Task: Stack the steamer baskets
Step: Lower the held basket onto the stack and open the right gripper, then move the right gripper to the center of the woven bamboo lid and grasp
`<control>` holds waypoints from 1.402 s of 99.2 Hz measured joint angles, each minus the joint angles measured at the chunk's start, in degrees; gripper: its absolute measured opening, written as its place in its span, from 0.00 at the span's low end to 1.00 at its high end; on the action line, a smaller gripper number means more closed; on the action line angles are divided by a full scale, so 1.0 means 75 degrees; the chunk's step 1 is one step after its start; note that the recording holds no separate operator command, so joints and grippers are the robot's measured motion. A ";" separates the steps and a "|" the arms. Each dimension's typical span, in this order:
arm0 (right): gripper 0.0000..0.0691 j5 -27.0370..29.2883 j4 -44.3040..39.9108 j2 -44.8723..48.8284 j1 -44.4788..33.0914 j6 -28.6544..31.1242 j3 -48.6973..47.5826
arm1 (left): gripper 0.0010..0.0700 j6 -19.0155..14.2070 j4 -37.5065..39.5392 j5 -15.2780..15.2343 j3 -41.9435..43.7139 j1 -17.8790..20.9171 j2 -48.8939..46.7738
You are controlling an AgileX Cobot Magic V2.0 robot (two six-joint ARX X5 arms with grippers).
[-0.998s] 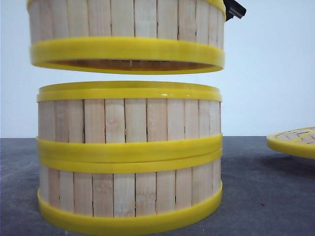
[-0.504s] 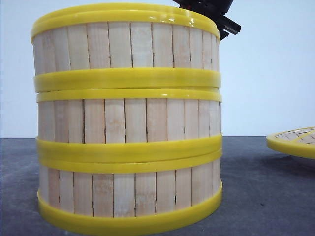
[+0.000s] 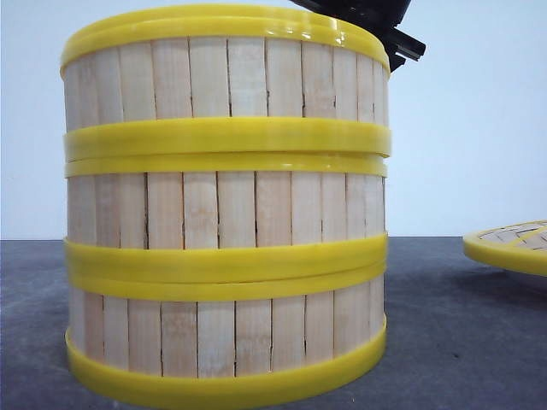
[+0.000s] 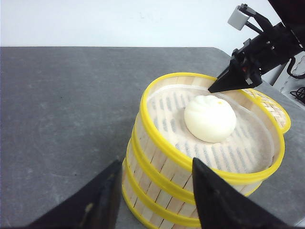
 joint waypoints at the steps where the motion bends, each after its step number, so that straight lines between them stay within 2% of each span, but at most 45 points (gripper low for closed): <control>1: 0.13 0.0000 0.0012 0.0000 0.0000 0.0000 0.0000 | 0.38 -0.0003 0.0000 0.0020 0.0000 0.0000 0.0000; 16: 0.50 0.0000 0.0207 -0.0003 0.0000 0.0000 0.0000 | 0.38 0.0000 -0.0003 0.0099 0.0000 0.0000 0.0000; 27: 0.59 0.0003 0.0548 -0.0003 -0.0012 0.0000 0.0000 | 0.38 0.0000 -0.0003 0.0099 0.0000 0.0000 0.0000; 46: 0.61 0.0256 0.0711 -0.0399 -0.0082 0.0000 0.0003 | 0.38 0.0000 -0.0003 0.0102 0.0000 0.0000 0.0000; 73: 0.61 0.1425 0.0647 -0.2640 -0.0353 0.0000 0.0017 | 0.38 0.0096 0.0122 0.0099 0.0000 0.0000 0.0000; 88: 0.61 0.2267 0.0052 -0.3652 -0.0685 0.0067 0.0032 | 0.38 0.0189 0.0364 0.0099 0.0000 0.0000 0.0000; 98: 0.61 0.2500 -0.0525 -0.3984 -0.1107 0.0154 0.0050 | 0.38 0.0207 0.0408 0.0099 0.0000 0.0000 0.0000; 112: 0.61 0.2527 -0.1110 -0.3926 -0.1926 0.0213 0.0029 | 0.38 0.0210 0.0466 0.0099 0.0000 0.0000 0.0000; 139: 0.61 0.1789 -0.0562 -0.3675 -0.3316 0.0393 -0.1338 | 0.38 0.0216 0.0455 0.0102 0.0000 0.0000 0.0000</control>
